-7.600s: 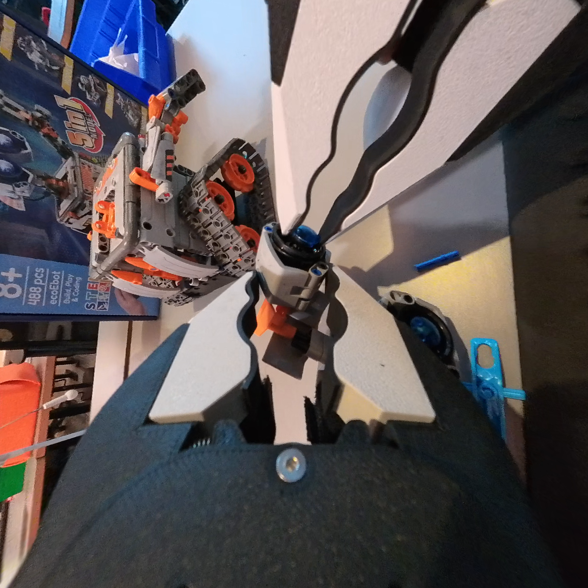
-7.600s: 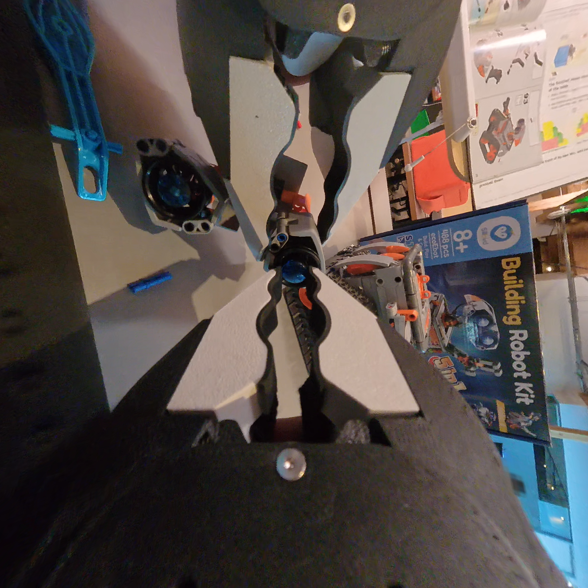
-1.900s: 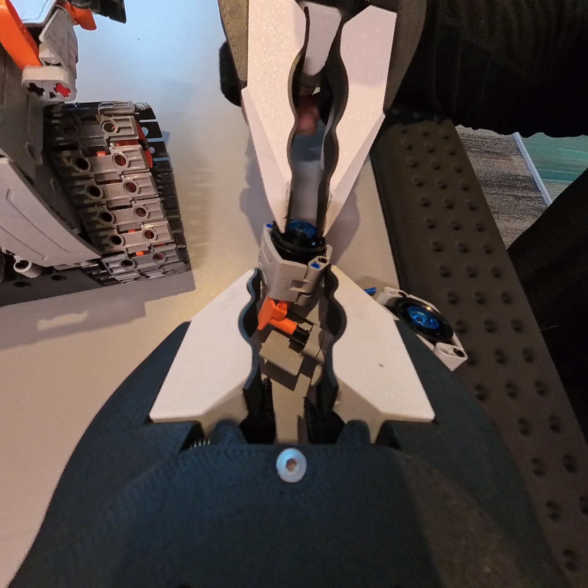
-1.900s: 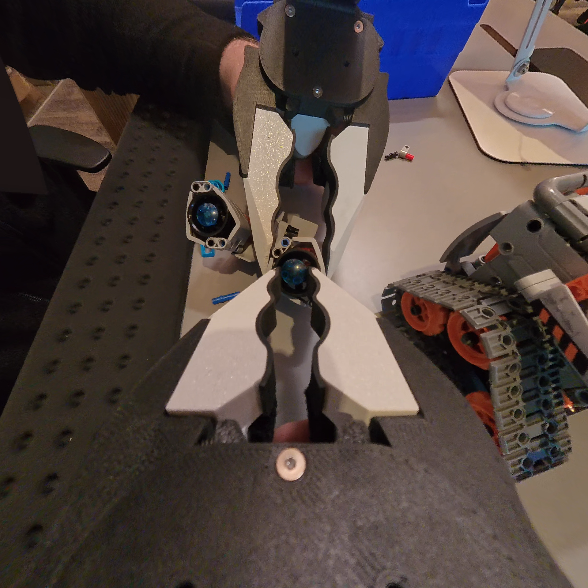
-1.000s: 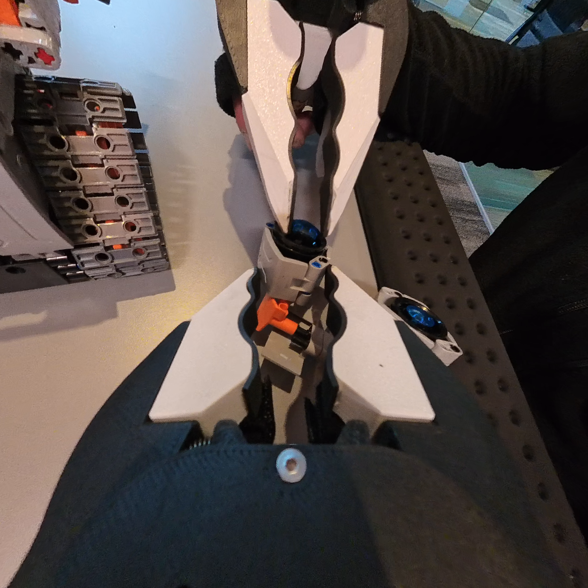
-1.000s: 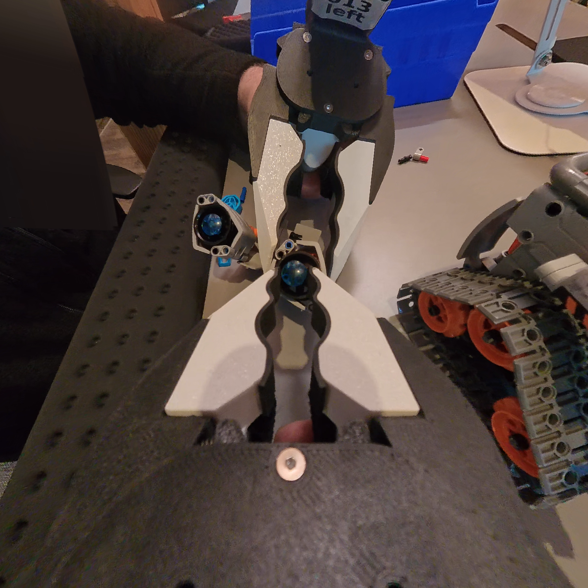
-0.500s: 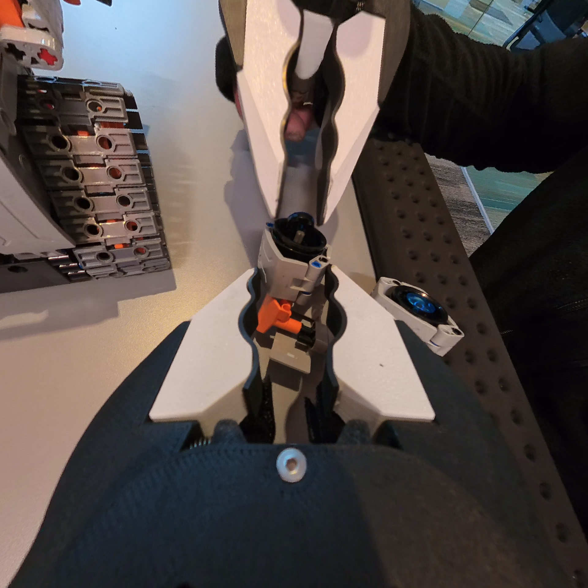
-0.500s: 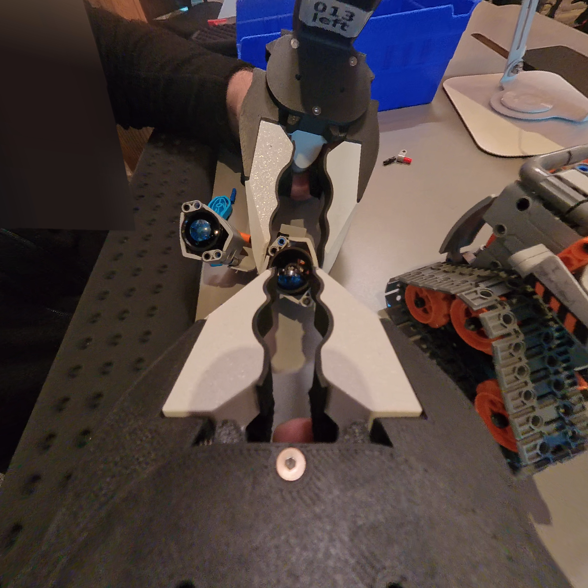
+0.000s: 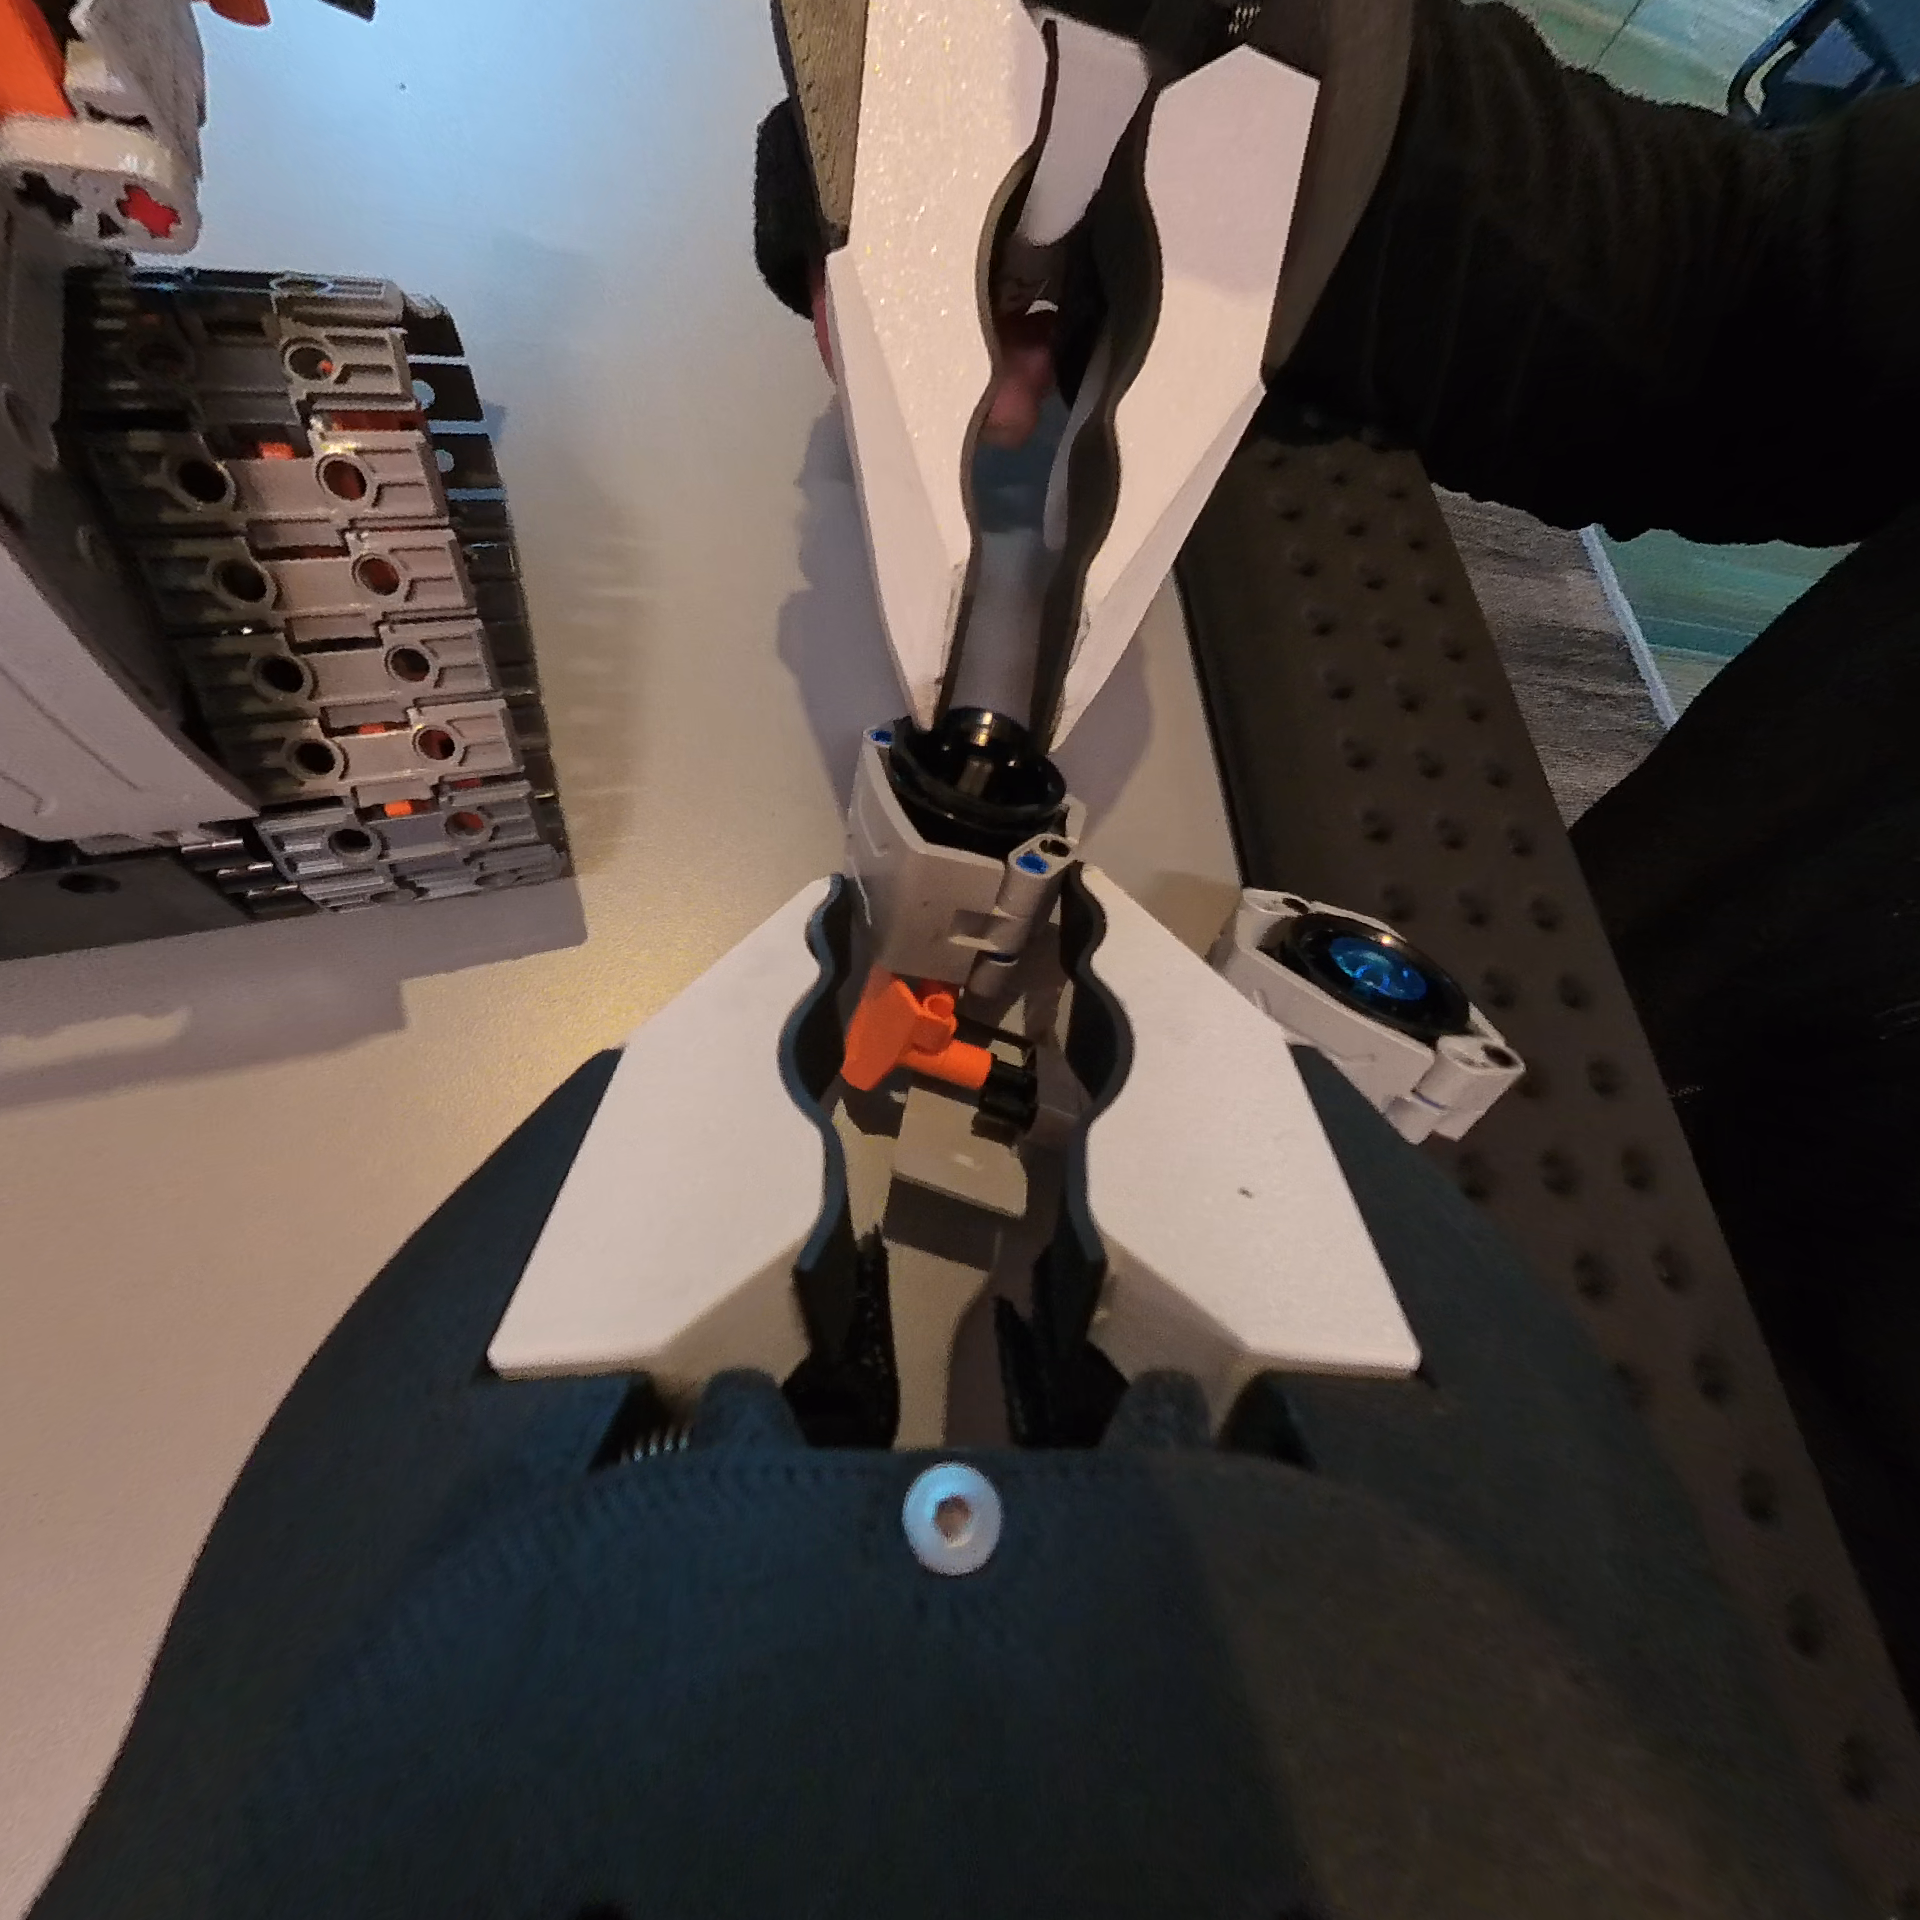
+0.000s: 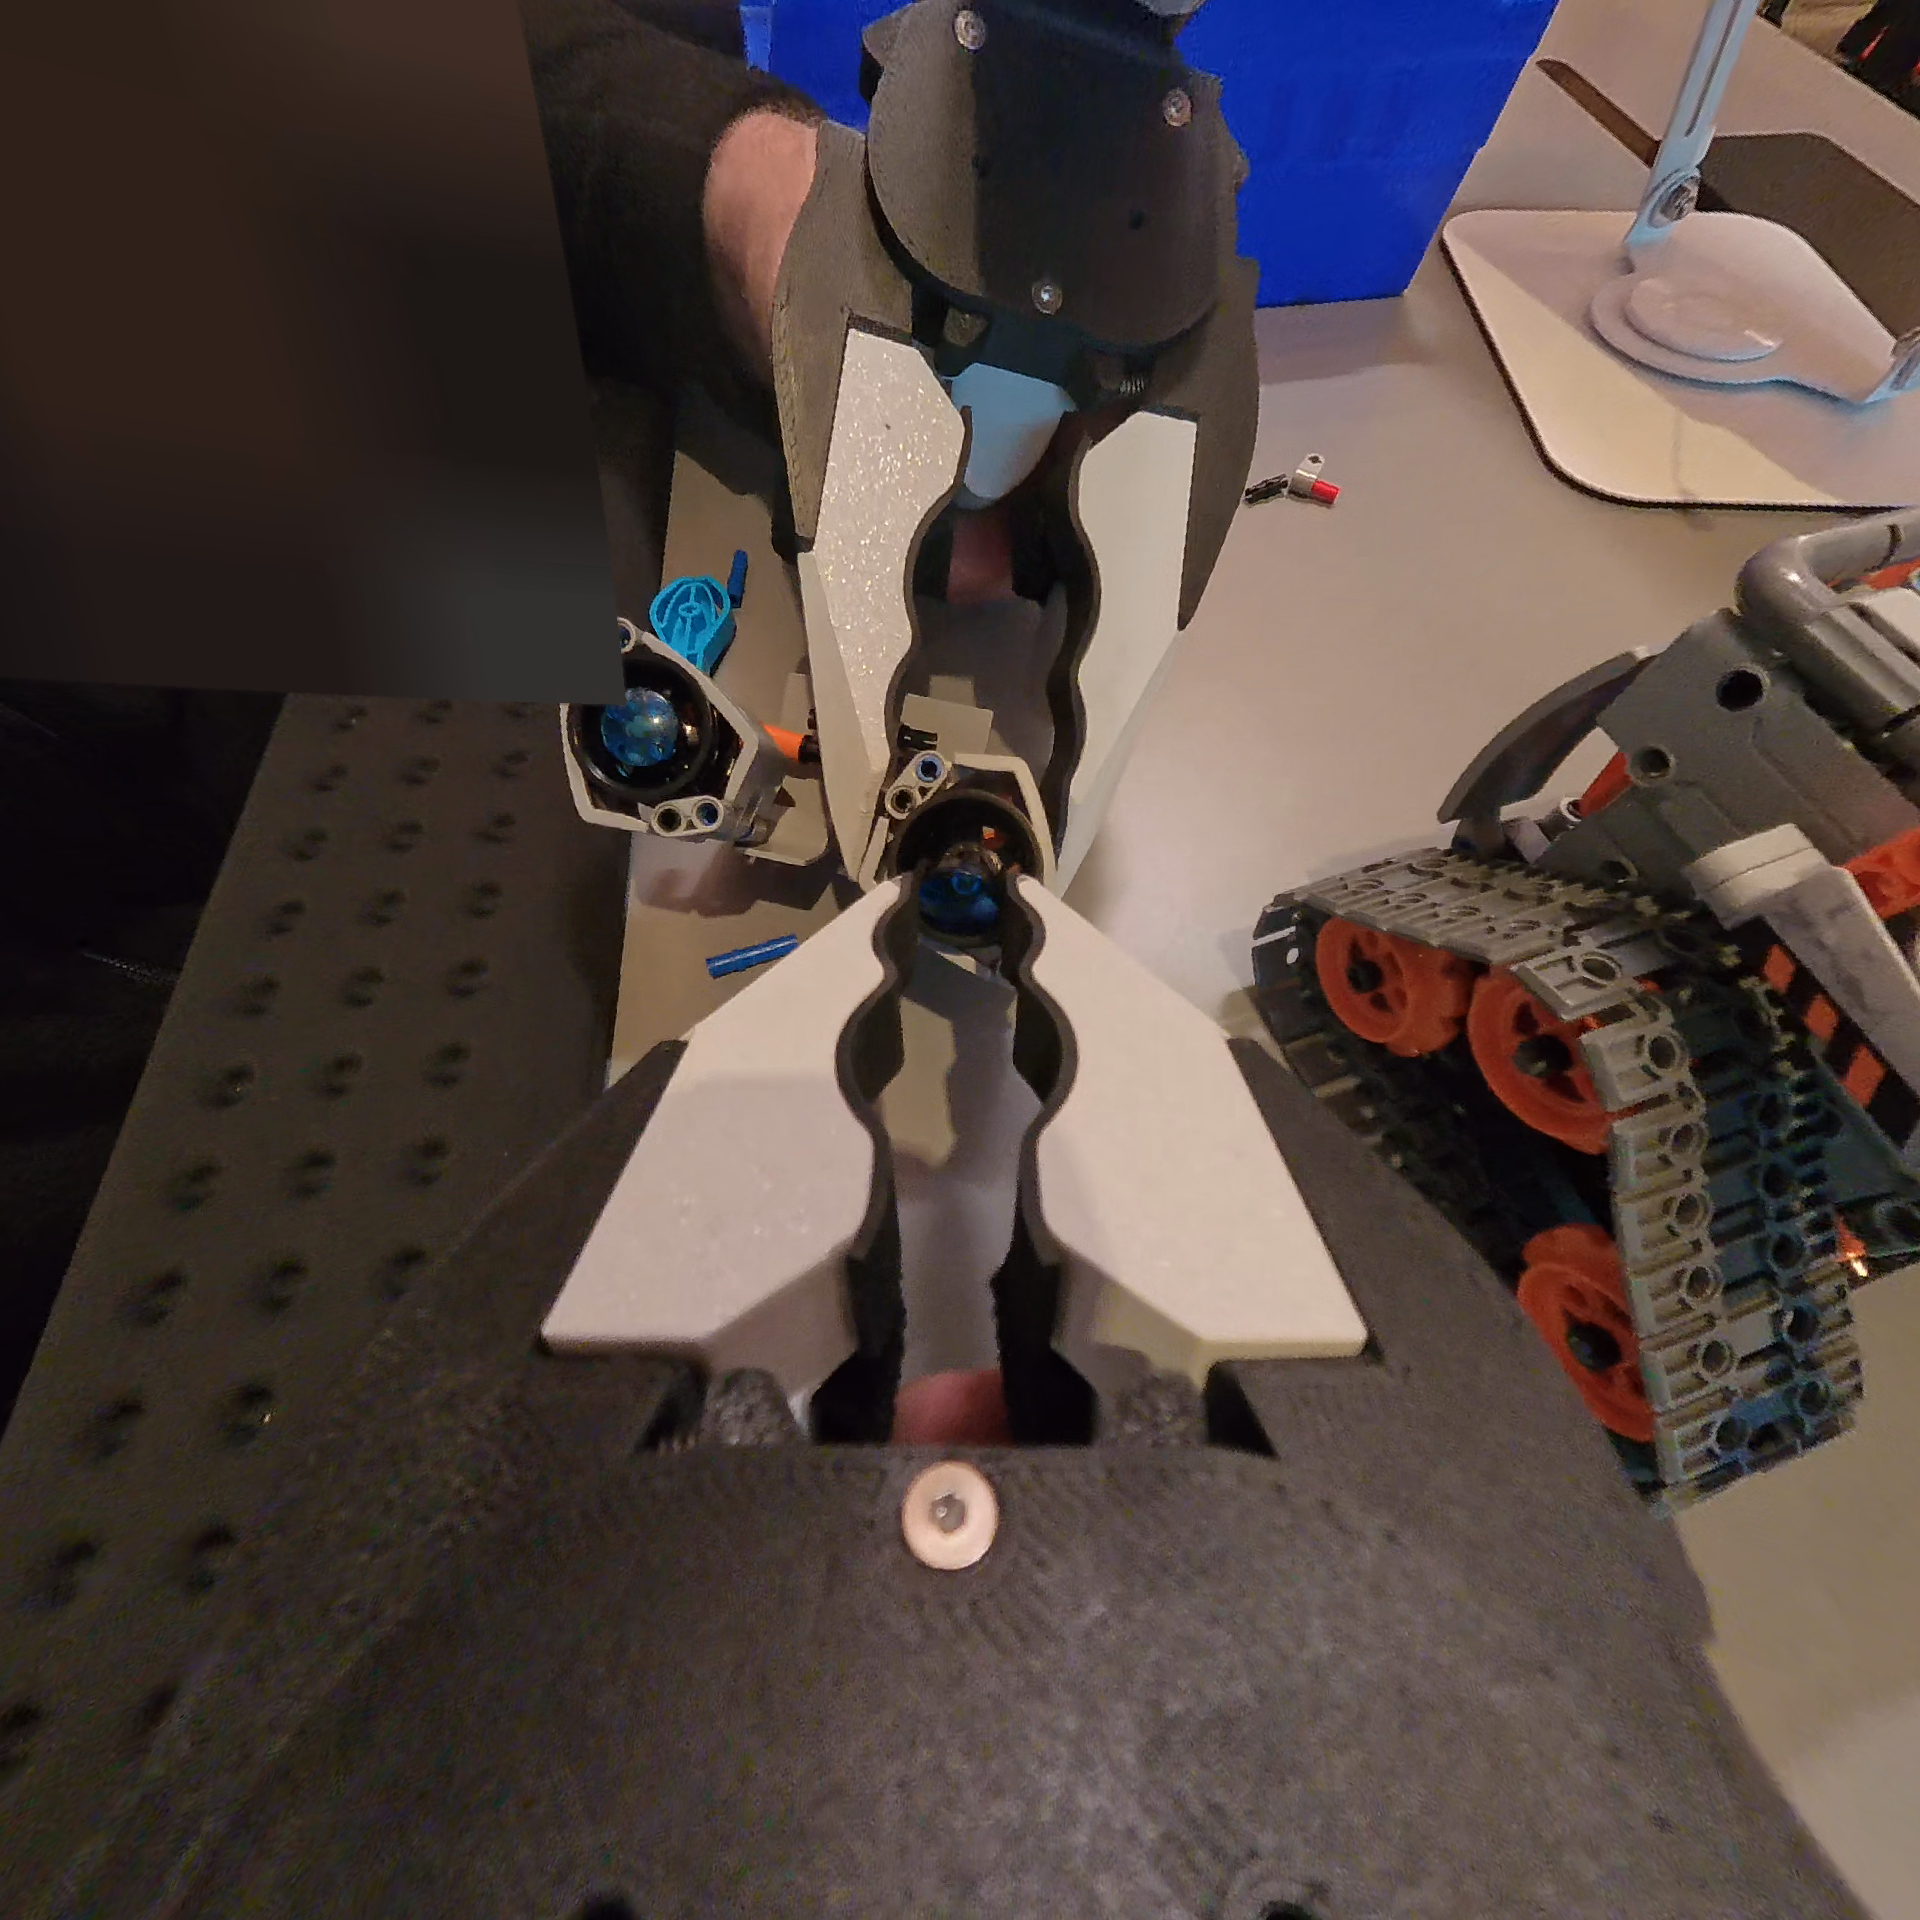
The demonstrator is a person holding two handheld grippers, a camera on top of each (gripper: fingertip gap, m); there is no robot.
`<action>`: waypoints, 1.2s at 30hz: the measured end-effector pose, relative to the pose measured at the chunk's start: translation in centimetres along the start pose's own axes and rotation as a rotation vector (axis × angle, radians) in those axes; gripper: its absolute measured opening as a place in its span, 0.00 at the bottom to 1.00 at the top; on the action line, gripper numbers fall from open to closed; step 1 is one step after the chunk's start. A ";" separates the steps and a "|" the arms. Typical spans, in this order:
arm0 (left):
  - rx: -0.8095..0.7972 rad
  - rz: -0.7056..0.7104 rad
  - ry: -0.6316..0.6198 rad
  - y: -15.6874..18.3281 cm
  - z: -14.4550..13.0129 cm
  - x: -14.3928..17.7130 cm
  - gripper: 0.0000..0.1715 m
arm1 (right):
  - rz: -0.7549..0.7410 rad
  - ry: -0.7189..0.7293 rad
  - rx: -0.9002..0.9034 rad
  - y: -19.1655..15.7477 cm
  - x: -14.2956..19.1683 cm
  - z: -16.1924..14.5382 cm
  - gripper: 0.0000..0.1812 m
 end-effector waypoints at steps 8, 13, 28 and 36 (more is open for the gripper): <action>-0.036 0.034 -0.022 0.0 0.1 -0.1 0.22 | 0.011 0.003 -0.055 0.2 0.0 0.1 0.07; -0.081 0.088 -0.049 0.1 0.3 0.0 0.22 | 0.000 -0.007 -0.095 0.2 -0.1 0.4 0.07; -0.175 0.222 -0.113 0.1 0.3 -0.2 0.21 | -0.115 -0.105 -0.102 0.2 -0.5 0.7 0.07; -0.216 0.324 -0.186 0.0 0.2 -0.3 0.20 | -0.165 -0.111 -0.168 0.7 -1.0 0.7 0.06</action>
Point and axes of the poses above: each gripper's, where its closed fingertips meet, x back along the fingers, z out of its top, y = z × x across the jaws, the point moved 6 cm from there along x, back along the fingers, and after that the axes turned 6 degrees about -x, right-handed, at the moved point
